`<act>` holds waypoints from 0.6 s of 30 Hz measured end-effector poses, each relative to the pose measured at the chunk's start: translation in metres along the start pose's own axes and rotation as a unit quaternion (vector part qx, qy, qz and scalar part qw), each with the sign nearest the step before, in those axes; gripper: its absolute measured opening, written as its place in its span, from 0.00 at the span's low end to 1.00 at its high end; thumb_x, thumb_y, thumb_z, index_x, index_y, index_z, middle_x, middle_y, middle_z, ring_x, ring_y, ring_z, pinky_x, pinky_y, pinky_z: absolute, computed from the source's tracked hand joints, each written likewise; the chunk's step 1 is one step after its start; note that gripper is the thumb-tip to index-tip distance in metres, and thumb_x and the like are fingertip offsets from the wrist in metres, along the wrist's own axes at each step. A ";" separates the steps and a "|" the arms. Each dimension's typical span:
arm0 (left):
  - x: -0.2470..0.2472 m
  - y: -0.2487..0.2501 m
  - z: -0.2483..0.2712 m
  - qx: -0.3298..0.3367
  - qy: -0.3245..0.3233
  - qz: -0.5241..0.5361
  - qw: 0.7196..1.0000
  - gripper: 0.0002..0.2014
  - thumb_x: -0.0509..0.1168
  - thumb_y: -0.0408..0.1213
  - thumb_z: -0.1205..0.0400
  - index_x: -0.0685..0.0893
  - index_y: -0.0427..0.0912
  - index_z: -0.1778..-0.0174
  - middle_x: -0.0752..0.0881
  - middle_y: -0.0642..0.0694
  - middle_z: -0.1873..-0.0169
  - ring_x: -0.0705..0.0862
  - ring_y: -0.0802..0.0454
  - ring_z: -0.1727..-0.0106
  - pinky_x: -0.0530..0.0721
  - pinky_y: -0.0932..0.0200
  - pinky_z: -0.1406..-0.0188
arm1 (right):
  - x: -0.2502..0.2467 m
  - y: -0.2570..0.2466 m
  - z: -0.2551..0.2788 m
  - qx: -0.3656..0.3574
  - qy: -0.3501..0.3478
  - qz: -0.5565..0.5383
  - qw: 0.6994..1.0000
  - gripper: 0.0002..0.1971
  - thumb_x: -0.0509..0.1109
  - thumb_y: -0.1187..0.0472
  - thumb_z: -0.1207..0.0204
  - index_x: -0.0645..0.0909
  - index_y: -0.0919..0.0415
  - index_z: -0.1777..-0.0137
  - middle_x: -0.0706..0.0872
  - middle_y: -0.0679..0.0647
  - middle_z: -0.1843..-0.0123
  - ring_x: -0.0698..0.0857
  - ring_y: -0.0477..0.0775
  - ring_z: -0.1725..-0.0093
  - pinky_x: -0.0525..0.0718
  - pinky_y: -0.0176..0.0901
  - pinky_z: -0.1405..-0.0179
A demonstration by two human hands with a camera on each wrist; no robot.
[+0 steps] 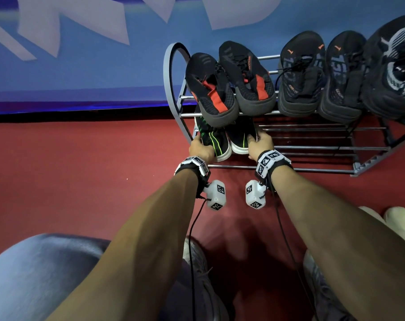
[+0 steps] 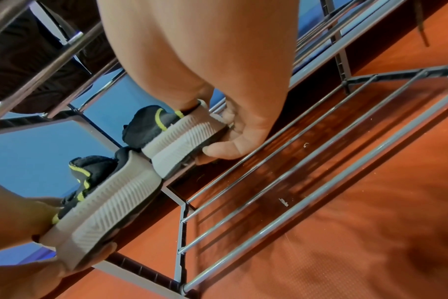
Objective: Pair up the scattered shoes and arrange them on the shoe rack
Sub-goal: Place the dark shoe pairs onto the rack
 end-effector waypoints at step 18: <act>-0.041 0.088 0.119 0.072 -0.082 -0.265 0.958 0.12 0.64 0.41 0.25 0.86 0.36 0.54 0.89 0.35 0.52 0.88 0.37 0.51 0.88 0.52 0.53 | -0.033 -0.094 0.139 -0.025 -0.083 0.335 0.938 0.20 0.71 0.52 0.22 0.83 0.68 0.38 0.86 0.66 0.36 0.85 0.68 0.38 0.81 0.47 0.48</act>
Point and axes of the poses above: each hand's wrist, its own z-axis away from the middle knuckle, its own x-axis out of the palm, y = z × x, the point moved 7 cm from there along -z, towards the middle knuckle
